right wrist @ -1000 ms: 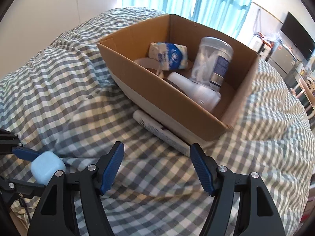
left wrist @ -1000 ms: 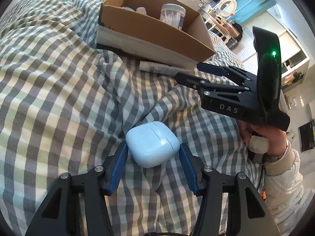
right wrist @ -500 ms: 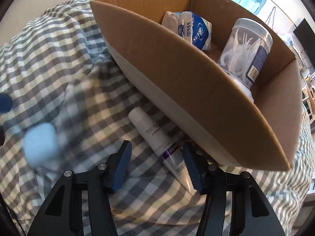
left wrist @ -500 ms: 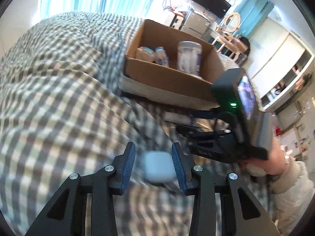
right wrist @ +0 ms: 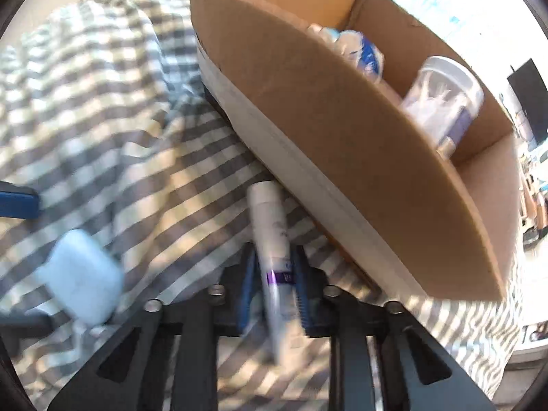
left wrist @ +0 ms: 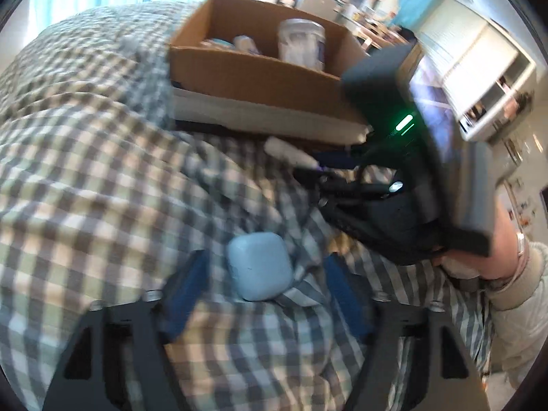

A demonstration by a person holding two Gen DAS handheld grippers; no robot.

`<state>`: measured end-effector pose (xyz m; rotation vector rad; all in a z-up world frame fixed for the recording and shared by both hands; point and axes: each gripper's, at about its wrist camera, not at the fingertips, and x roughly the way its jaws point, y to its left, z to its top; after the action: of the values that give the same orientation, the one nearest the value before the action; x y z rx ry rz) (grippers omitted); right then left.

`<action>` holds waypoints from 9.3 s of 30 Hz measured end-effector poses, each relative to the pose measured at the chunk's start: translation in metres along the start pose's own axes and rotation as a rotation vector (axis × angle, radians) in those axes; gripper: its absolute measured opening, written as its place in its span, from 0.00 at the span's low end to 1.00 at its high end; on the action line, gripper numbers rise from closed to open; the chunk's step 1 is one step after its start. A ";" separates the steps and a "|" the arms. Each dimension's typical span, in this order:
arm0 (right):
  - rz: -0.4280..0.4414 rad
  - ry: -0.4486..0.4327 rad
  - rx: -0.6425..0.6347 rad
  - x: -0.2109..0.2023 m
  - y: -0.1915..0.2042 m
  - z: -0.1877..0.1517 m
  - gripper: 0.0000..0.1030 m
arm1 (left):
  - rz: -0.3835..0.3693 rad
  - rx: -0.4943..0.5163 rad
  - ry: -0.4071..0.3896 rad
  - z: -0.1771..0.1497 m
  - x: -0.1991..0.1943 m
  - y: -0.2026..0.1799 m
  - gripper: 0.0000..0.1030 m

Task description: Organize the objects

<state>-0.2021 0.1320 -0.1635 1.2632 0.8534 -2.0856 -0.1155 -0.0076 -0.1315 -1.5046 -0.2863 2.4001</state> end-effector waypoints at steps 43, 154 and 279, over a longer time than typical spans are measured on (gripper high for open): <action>0.132 -0.208 0.346 -0.099 0.002 -0.083 0.18 | 0.156 0.155 -0.048 -0.022 0.008 -0.037 0.44; -0.315 -0.707 0.661 -0.230 -0.118 -0.016 0.97 | 0.340 0.186 -0.638 0.149 -0.118 -0.058 0.99; -0.353 -0.717 0.611 -0.212 -0.018 -0.113 0.98 | 0.419 0.076 -0.738 -0.011 -0.143 -0.056 1.00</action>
<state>-0.0663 0.2563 -0.0082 0.5149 0.1074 -2.9318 -0.0387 -0.0047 0.0018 -0.6258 -0.0203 3.1850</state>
